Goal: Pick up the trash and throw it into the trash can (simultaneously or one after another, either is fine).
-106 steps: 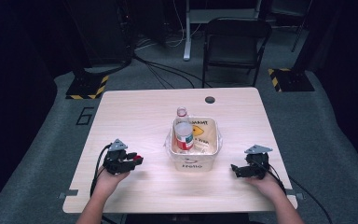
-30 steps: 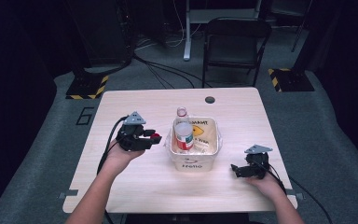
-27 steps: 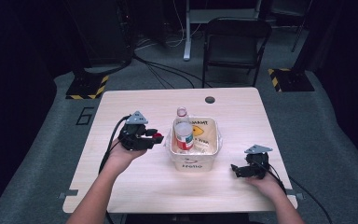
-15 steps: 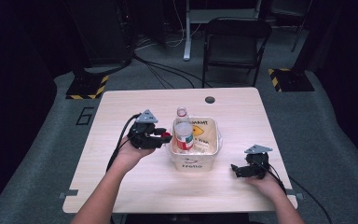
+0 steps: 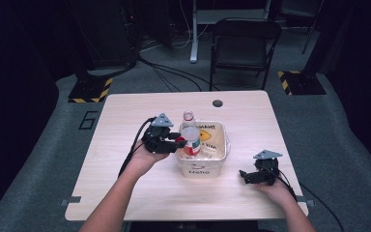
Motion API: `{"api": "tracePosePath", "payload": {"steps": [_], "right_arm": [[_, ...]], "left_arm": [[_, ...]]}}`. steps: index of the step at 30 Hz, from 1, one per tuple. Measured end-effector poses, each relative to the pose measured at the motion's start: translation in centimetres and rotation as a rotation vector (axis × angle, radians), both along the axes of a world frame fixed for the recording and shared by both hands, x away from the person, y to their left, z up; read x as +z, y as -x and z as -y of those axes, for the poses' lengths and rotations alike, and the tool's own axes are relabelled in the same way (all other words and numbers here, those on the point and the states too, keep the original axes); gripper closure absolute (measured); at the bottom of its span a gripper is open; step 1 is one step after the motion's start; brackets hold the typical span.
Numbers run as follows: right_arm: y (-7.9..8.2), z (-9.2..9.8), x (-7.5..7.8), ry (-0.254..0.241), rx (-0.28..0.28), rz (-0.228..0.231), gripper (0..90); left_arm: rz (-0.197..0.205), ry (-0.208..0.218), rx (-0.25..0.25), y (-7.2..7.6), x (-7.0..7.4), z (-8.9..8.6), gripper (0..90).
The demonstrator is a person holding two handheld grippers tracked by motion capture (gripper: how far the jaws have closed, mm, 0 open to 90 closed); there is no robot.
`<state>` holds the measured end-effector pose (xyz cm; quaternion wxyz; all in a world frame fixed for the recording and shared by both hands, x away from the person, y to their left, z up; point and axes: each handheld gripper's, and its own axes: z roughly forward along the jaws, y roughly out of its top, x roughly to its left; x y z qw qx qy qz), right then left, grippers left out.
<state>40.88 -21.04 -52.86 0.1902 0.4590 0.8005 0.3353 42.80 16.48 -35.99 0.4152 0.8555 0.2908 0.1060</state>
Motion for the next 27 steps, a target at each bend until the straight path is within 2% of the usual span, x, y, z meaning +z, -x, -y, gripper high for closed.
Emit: {"api": "tracePosePath", "payload": {"steps": [9, 12, 13, 17, 21, 24, 27], "right_arm": [[0.0, 0.0, 0.0, 0.001, 0.002, 0.001, 0.0], [0.0, 0.0, 0.0, 0.000, 0.001, 0.000, 0.0], [0.0, 0.0, 0.0, -0.001, 0.000, -0.001, 0.0], [0.0, 0.0, 0.0, 0.001, 0.002, 0.001, 0.0], [0.0, 0.0, 0.0, 0.000, 0.000, -0.001, 0.0], [0.0, 0.0, 0.0, 0.000, 0.000, 0.000, 0.0], [0.0, 0.0, 0.0, 0.000, 0.000, 0.001, 0.0]], "left_arm": [[-0.016, -0.012, -0.007, -0.4, -1.3, 1.3, 58.4], [-0.020, -0.036, -0.007, -0.5, -2.0, 1.7, 58.4], [-0.016, -0.048, -0.012, -0.6, -2.0, 1.8, 58.4], [-0.020, -0.041, -0.009, -0.7, -2.4, 1.9, 58.3], [-0.022, -0.058, 0.000, -0.7, -2.8, 2.0, 57.4], [-0.036, -0.041, 0.015, -0.7, -2.8, 1.9, 49.7], [-0.026, -0.028, 0.020, -0.7, -2.5, 1.6, 45.5]]}}
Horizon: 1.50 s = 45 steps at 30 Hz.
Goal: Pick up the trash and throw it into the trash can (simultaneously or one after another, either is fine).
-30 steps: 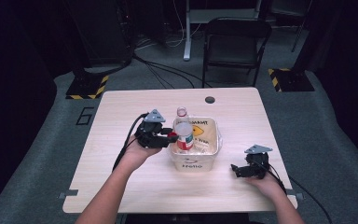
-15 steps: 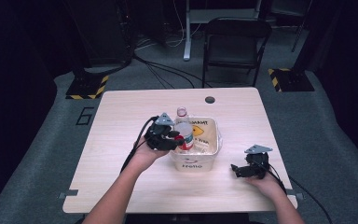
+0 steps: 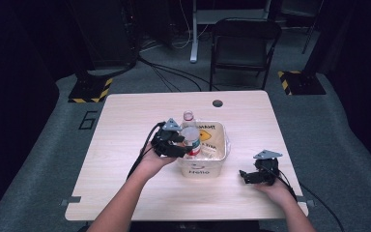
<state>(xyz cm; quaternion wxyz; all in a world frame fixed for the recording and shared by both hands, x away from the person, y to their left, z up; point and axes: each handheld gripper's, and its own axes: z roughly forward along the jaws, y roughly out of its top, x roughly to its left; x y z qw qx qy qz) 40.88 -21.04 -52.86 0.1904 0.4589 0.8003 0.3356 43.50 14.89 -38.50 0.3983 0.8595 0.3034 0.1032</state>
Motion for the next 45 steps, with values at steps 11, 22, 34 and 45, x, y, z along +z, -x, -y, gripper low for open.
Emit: {"api": "tracePosePath", "payload": {"steps": [11, 22, 34, 45], "right_arm": [[0.0, 0.0, 0.0, -0.001, 0.000, 0.000, 0.0], [0.1, 0.0, 0.0, -0.002, 0.001, 0.000, 0.0], [0.1, 0.0, 0.0, -0.005, 0.003, 0.000, 0.0], [0.1, 0.0, 0.0, -0.005, 0.003, 0.000, 0.0]], "left_arm": [[0.050, 0.009, 0.025, 0.6, 1.5, -2.4, 42.8], [0.057, 0.020, 0.080, 0.4, 2.3, -5.6, 44.7], [0.108, 0.033, 0.154, 0.6, 2.5, -10.0, 46.0], [0.126, 0.072, 0.215, 1.7, 2.1, -14.5, 45.9]]}}
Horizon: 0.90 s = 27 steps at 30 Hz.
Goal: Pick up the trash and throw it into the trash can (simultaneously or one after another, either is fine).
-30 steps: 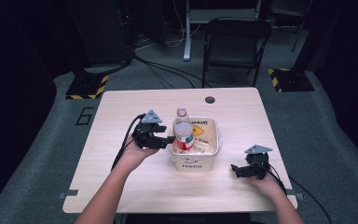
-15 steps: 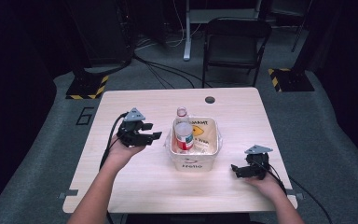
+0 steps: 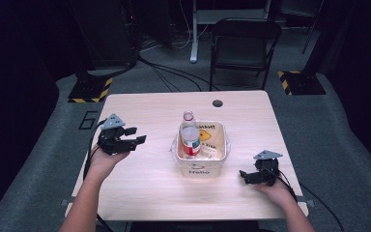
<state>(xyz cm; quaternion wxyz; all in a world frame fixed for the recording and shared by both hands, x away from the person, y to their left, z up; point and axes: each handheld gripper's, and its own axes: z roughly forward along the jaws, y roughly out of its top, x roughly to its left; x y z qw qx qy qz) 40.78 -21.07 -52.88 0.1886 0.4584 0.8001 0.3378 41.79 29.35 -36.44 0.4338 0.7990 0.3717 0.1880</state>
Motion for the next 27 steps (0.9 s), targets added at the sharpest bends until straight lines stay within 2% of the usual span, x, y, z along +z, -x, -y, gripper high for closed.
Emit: {"api": "tracePosePath", "payload": {"steps": [4, 8, 9, 12, 14, 16, 17, 18, 20, 27], "right_arm": [[0.0, 0.0, 0.0, 0.000, 0.000, 0.000, 0.0], [0.0, 0.0, 0.0, 0.000, 0.000, 0.000, 0.0], [0.0, 0.0, 0.0, 0.000, 0.000, 0.000, 0.0], [0.0, 0.0, 0.0, 0.000, 0.000, 0.000, 0.0], [0.0, 0.0, 0.0, 0.000, 0.000, 0.000, 0.0], [0.0, 0.0, 0.0, 0.000, 0.000, 0.000, 0.0], [0.0, 0.0, 0.0, 0.000, 0.000, 0.000, 0.0], [0.0, 0.0, 0.0, 0.000, 0.000, 0.000, 0.0], [0.0, 0.0, 0.0, 0.000, 0.000, 0.000, 0.0], [0.0, 0.0, 0.0, 0.000, 0.000, 0.000, 0.0]], "left_arm": [[-0.008, 0.012, 0.024, 0.3, -0.5, -1.1, 46.0], [-0.019, 0.034, 0.049, 0.6, -1.6, -2.1, 46.0], [-0.028, 0.040, 0.057, 0.7, -2.3, -2.5, 46.0], [-0.030, 0.045, 0.067, 0.8, -2.9, -2.7, 45.6], [-0.025, 0.059, 0.082, 0.9, -3.9, -3.0, 45.3], [-0.028, 0.062, 0.082, 1.0, -4.2, -3.2, 44.9], [-0.031, 0.069, 0.087, 1.1, -5.0, -3.3, 44.7], [-0.031, 0.069, 0.087, 1.1, -5.0, -3.3, 44.5], [-0.033, 0.062, 0.094, 1.3, -6.2, -3.5, 44.2], [-0.053, 0.072, 0.103, 1.8, -8.4, -3.9, 43.0]]}}
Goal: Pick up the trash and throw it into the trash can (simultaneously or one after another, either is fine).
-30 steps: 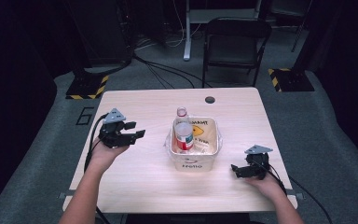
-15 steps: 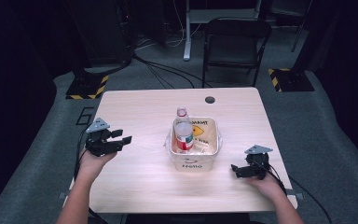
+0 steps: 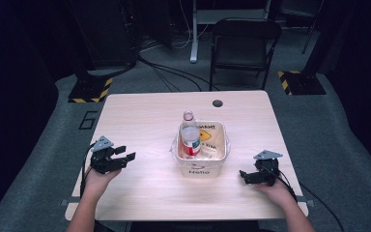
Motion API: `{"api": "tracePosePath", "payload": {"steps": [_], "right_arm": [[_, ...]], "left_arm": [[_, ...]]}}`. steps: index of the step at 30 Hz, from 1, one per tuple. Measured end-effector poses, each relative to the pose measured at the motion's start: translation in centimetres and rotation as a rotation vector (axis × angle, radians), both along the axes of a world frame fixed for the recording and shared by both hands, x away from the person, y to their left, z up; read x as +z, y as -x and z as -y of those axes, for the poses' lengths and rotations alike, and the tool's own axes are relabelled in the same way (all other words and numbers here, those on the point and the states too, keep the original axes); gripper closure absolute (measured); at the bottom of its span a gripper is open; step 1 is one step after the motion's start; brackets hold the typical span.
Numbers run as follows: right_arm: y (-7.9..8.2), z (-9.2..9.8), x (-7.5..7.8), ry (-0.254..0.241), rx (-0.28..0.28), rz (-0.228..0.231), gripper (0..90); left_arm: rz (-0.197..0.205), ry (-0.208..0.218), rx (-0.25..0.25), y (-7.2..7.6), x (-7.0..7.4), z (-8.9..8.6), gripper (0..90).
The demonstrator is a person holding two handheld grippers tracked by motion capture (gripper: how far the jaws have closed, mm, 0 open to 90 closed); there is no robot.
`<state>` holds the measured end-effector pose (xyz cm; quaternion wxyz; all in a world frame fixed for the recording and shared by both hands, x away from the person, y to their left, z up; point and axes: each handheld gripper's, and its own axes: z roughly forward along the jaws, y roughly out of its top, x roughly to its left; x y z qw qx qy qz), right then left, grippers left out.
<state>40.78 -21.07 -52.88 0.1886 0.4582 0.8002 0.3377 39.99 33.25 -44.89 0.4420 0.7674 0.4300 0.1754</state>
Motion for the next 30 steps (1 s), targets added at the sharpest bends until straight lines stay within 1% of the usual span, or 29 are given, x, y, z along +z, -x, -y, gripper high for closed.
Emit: {"api": "tracePosePath", "payload": {"steps": [1, 2, 4, 12, 15, 16, 19, 20, 21, 22, 25, 26, 30], "right_arm": [[0.0, 0.0, 0.0, 0.000, 0.000, 0.000, 0.0], [0.0, 0.0, 0.0, 0.000, 0.000, 0.000, 0.0], [0.0, 0.0, 0.0, 0.000, 0.000, 0.000, 0.0], [0.0, 0.0, 0.0, 0.000, 0.000, 0.000, 0.0], [0.0, 0.0, 0.0, 0.000, 0.000, 0.000, 0.0], [0.0, 0.0, 0.0, 0.000, 0.000, 0.000, 0.0], [0.0, 0.0, 0.0, 0.000, 0.000, 0.000, 0.0], [0.0, 0.0, 0.0, 0.000, 0.000, 0.000, 0.0], [0.0, 0.0, 0.0, 0.000, 0.000, 0.000, 0.0], [0.0, 0.0, 0.0, 0.000, 0.000, 0.000, 0.0], [0.0, 0.0, 0.0, 0.000, 0.000, 0.000, 0.0], [0.0, 0.0, 0.0, 0.000, 0.000, 0.000, 0.0], [0.0, 0.0, 0.0, 0.000, 0.000, 0.000, 0.0]], "left_arm": [[0.000, 0.000, 0.000, 0.0, 0.0, 0.0, 42.5], [-0.005, 0.006, 0.007, 0.2, -0.7, -0.2, 42.2], [-0.012, 0.013, 0.009, 0.4, -1.4, -0.3, 41.9], [-0.039, 0.021, 0.010, 1.0, -3.6, -0.8, 41.2], [-0.042, 0.023, 0.013, 1.1, -4.0, -1.0, 41.1], [-0.054, 0.022, 0.018, 1.1, -4.3, -1.1, 40.7], [-0.056, 0.017, 0.023, 1.1, -4.6, -1.3, 40.5], [-0.068, 0.014, 0.027, 1.1, -4.9, -1.5, 40.5], [-0.067, 0.018, 0.036, 1.1, -5.2, -1.6, 40.5], [-0.076, 0.015, 0.038, 1.1, -5.3, -1.7, 40.5], [-0.083, 0.008, 0.050, 1.1, -5.7, -1.9, 40.5], [-0.085, 0.007, 0.067, 1.0, -6.0, -2.1, 40.5], [-0.093, 0.001, 0.082, 0.9, -6.1, -2.2, 40.4]]}}
